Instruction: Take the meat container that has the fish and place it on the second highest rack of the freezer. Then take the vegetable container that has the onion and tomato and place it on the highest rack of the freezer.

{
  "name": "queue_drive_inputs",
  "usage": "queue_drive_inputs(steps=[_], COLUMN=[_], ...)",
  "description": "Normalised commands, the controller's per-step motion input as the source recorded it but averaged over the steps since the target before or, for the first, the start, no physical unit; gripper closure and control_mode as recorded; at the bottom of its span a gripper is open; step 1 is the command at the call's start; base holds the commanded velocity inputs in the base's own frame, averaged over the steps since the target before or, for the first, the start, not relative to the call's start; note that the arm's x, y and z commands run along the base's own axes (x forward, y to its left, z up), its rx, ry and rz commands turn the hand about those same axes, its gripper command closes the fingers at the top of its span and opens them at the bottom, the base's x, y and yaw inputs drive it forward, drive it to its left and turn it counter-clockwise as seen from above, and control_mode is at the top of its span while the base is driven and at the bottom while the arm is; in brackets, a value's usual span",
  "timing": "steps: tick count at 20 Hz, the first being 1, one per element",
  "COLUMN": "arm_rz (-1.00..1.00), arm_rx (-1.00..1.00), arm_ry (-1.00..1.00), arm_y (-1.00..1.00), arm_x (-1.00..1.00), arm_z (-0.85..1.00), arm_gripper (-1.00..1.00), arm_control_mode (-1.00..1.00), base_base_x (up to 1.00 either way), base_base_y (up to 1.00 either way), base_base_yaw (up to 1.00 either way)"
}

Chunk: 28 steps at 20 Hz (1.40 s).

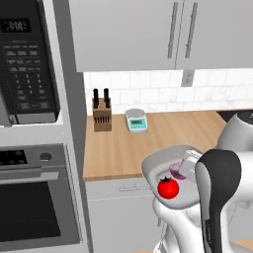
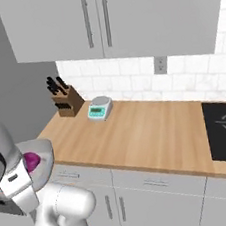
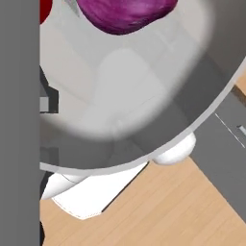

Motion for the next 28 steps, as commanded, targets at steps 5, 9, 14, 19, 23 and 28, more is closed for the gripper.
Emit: queue_drive_inputs(steps=[5, 9, 14, 19, 23, 28], arm_rz=[0.0, 0.0, 0.0, 0.0, 0.0, 0.0], arm_rx=[0.0, 0.0, 0.0, 0.0, 0.0, 0.0], arm_ry=[0.0, 0.0, 0.0, 0.0, 0.0, 0.0], arm_y=[0.0, 0.0, 0.0, 0.0, 0.0, 0.0], arm_x=[0.0, 0.0, 0.0, 0.0, 0.0, 0.0], arm_z=[0.0, 0.0, 0.0, 0.0, 0.0, 0.0], arm_gripper=[1.0, 1.0, 1.0, 1.0, 1.0, 1.0], arm_control_mode=[1.0, 1.0, 1.0, 1.0, 1.0, 1.0], base_base_x=[-0.85, -0.18, -0.19, 0.48, 1.0, 1.0], base_base_y=[0.84, 0.99, 0.79, 0.79, 0.97, 1.0], base_base_yaw=[0.27, 0.78, 0.9, 0.68, 0.3, 0.27])
